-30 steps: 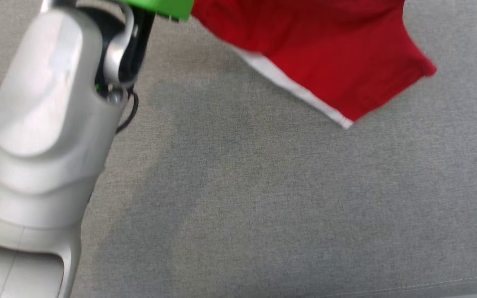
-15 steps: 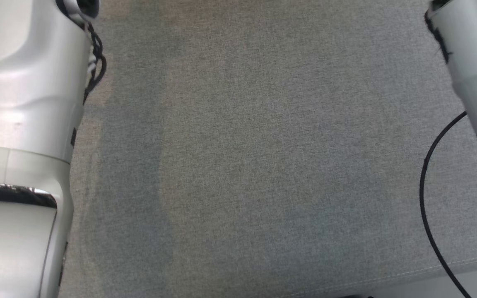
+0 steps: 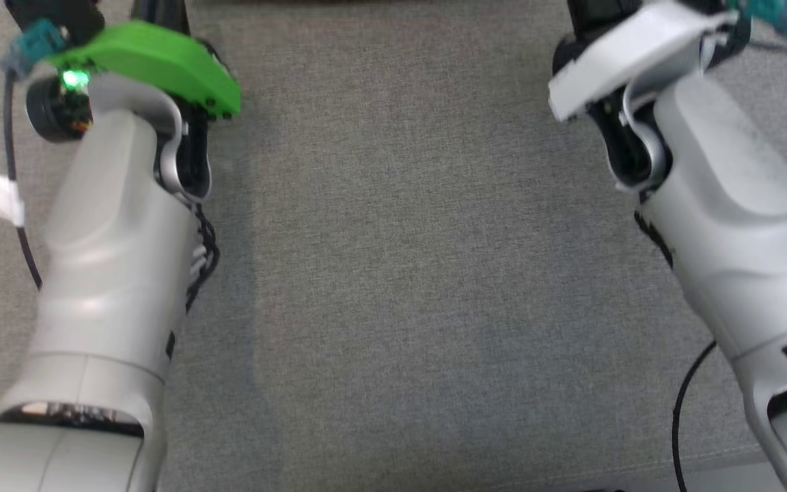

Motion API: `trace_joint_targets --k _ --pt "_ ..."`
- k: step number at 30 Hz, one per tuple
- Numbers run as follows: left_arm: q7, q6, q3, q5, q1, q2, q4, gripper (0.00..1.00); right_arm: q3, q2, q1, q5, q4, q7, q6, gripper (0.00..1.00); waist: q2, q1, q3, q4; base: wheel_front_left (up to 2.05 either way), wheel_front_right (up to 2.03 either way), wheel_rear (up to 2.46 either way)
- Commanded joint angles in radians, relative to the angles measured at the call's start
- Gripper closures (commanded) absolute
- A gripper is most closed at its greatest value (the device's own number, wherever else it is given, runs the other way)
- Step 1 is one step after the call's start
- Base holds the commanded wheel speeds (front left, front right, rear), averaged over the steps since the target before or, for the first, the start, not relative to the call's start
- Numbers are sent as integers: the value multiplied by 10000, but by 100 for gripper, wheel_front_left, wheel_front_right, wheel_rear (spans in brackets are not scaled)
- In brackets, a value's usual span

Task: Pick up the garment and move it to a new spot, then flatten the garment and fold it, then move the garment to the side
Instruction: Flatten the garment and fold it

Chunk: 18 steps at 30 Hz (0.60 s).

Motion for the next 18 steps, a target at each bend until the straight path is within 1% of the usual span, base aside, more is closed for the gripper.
trace_joint_targets --k 1,2,6,9,12,16,18 --pt "-26 -126 31 -8 608 21 -427 100 -120 -271 641 18 -417 -24 -1 100 0 -1 -307 185 0 0 0" --pt "-28 -202 201 -183 1123 34 -888 100 -310 -327 1237 -6 -858 -24 -1 100 0 -1 -437 202 0 0 0" --pt "-27 -308 438 117 3342 34 -2670 100 -967 -303 3669 -162 -2562 -21 -1 100 0 -1 -984 140 0 0 0" --pt "-28 -218 476 348 4948 32 -4061 100 -1371 -363 5281 -435 -3845 -22 -3 100 0 -1 -1320 109 0 0 0" --pt "-30 42 396 740 6603 37 -5391 100 -1733 -360 6919 -699 -5096 -22 -1 100 0 -1 -1672 70 0 0 0" --pt "-21 428 69 1009 8538 35 -6758 100 -2324 -377 8773 -1101 -6556 -22 -3 100 0 -1 -2190 113 0 0 0" --pt "217 638 -120 1192 9310 143 -7525 100 -2609 -420 9632 -1345 -7190 -22 -3 100 0 -1 -2440 182 0 0 0"
